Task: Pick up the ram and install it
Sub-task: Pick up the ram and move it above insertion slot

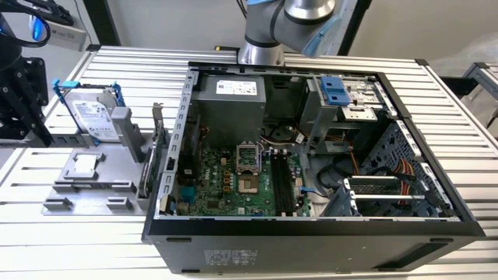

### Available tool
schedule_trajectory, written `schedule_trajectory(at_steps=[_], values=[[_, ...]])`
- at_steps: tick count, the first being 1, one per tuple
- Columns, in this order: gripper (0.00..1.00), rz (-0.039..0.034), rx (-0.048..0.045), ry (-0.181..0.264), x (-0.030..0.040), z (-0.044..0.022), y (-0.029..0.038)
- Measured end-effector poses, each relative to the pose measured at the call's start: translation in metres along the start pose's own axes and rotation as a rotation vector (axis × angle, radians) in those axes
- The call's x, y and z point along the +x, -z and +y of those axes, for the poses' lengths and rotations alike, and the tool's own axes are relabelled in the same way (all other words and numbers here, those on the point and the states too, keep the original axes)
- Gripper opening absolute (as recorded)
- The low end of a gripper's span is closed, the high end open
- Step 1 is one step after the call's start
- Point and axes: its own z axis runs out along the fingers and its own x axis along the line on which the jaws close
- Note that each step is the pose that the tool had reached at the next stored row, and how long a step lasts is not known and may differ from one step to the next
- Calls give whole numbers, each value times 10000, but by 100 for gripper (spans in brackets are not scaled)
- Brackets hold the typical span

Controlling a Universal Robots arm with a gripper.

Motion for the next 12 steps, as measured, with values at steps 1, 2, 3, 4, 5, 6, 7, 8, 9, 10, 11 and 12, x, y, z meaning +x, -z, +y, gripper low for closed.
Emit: schedule_trajectory(at_steps=[1, 2, 3, 4, 5, 6, 7, 8, 9, 10, 11, 12], values=[[0, 1, -1, 0, 0, 0, 4], [0, 1, -1, 0, 0, 0, 8], [0, 1, -1, 0, 0, 0, 11], [0, 0, 1, 0, 0, 0, 12], [0, -1, 1, 0, 0, 0, 15], [0, 0, -1, 0, 0, 1, 19], [0, 1, -1, 0, 0, 1, 23], [0, 1, -1, 0, 0, 1, 26], [0, 1, -1, 0, 0, 1, 31], [0, 0, 0, 0, 0, 1, 36], [0, 0, 0, 0, 0, 2, 42], [0, 0, 0, 0, 0, 2, 49]])
